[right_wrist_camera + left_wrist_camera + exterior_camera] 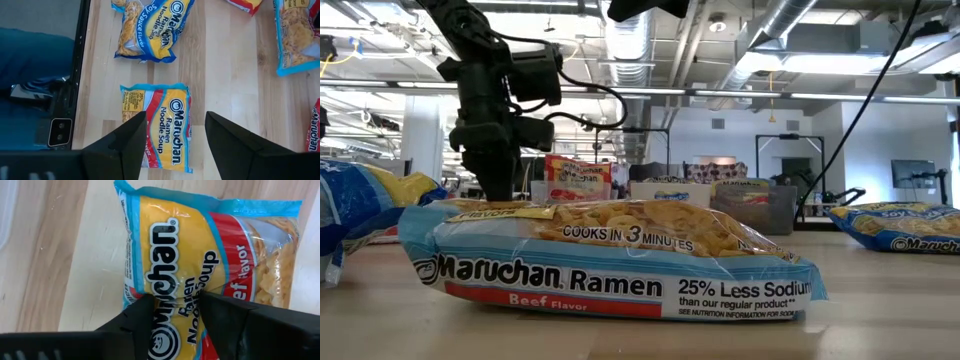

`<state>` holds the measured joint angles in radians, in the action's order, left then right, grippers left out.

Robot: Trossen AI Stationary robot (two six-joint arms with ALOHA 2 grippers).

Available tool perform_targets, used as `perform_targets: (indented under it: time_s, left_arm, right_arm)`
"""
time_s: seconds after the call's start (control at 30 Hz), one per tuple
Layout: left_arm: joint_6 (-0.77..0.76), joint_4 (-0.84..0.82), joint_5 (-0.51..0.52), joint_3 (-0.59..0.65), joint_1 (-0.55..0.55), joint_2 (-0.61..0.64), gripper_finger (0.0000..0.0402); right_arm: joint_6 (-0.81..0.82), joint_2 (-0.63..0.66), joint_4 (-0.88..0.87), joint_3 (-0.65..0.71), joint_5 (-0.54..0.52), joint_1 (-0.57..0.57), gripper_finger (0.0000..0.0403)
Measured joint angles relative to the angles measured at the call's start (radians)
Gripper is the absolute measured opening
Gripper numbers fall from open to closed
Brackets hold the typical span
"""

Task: Sort Maruchan noodles
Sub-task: Put the light blue noodle pack into the black bin

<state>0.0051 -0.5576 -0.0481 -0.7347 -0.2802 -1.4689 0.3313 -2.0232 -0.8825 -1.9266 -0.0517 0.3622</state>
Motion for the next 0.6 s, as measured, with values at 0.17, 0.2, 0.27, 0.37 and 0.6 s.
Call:
perform_targets:
  time_s: [0.17, 0.2, 0.27, 0.37, 0.6]
  left_arm:
    - [-0.002, 0.001, -0.053, 0.001, 0.000, -0.001, 0.0078]
    - [-0.004, 0.001, -0.060, 0.001, 0.000, -0.001, 0.0063]
    - [-0.015, 0.005, -0.070, 0.001, 0.000, -0.001, 0.0031]
    - [-0.037, 0.007, -0.075, 0.001, 0.000, -0.001, 0.0007]
    - [-0.027, 0.005, -0.125, -0.031, 0.000, -0.005, 0.0000]
  right_arm:
    - [0.000, 0.000, -0.003, 0.000, 0.000, -0.007, 0.0226]
    - [0.000, 0.000, -0.003, 0.000, 0.000, -0.010, 0.0225]
    - [0.001, 0.000, -0.003, 0.000, 0.000, -0.017, 0.0222]
    - [0.000, 0.000, -0.004, 0.000, -0.001, -0.030, 0.0215]
    - [-0.082, 0.009, -0.060, -0.001, -0.001, -0.092, 0.0193]
